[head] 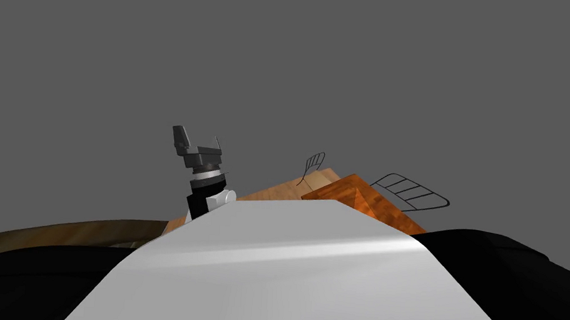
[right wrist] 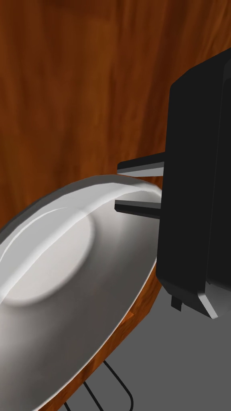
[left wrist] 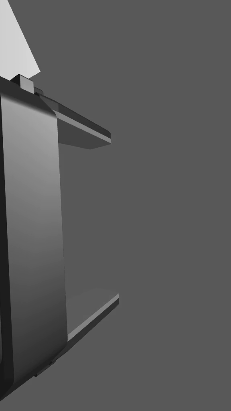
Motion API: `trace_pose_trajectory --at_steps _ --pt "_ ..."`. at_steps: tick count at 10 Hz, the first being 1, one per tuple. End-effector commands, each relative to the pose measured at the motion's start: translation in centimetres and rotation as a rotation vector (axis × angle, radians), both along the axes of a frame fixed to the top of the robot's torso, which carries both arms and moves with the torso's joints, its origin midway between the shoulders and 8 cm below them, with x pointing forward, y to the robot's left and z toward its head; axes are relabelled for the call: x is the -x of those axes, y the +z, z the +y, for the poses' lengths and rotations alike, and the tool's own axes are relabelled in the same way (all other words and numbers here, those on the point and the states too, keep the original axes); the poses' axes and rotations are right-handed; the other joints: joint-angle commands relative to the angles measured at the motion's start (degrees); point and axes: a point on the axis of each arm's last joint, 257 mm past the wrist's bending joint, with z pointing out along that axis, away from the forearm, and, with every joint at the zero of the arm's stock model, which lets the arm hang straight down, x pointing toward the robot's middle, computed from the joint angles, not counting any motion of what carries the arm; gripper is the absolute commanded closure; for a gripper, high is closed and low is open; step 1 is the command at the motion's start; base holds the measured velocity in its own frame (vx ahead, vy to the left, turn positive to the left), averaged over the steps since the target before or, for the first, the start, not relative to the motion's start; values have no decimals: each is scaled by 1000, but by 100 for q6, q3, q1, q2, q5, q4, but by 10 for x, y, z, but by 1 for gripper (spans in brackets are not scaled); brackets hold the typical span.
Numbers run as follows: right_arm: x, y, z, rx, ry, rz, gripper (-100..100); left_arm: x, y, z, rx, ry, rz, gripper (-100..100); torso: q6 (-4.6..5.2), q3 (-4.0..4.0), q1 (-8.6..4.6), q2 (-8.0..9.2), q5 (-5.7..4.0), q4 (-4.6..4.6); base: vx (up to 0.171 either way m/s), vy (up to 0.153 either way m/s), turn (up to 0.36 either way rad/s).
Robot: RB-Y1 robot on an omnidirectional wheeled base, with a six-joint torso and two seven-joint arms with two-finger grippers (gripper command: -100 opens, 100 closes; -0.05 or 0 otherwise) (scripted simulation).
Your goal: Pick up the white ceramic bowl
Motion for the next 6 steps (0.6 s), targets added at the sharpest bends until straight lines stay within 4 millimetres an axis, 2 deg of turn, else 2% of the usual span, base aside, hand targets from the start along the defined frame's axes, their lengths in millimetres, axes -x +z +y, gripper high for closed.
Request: trace_pose_trajectory --at_steps 1,3,6 --pt "5 4 -5 -2 3 0 100 0 0 0 0 0 0 0 0 0 0 0 0 0 18 17 -58" --pt "14 12 -17 -2 10 0 100 0 0 0 0 0 0 0 6 -3 6 -4 5 -3 33 32 -108" --pt "14 12 -17 -2 9 0 100 0 0 0 0 0 0 0 1 3 -2 4 2 3 4 3 -12"
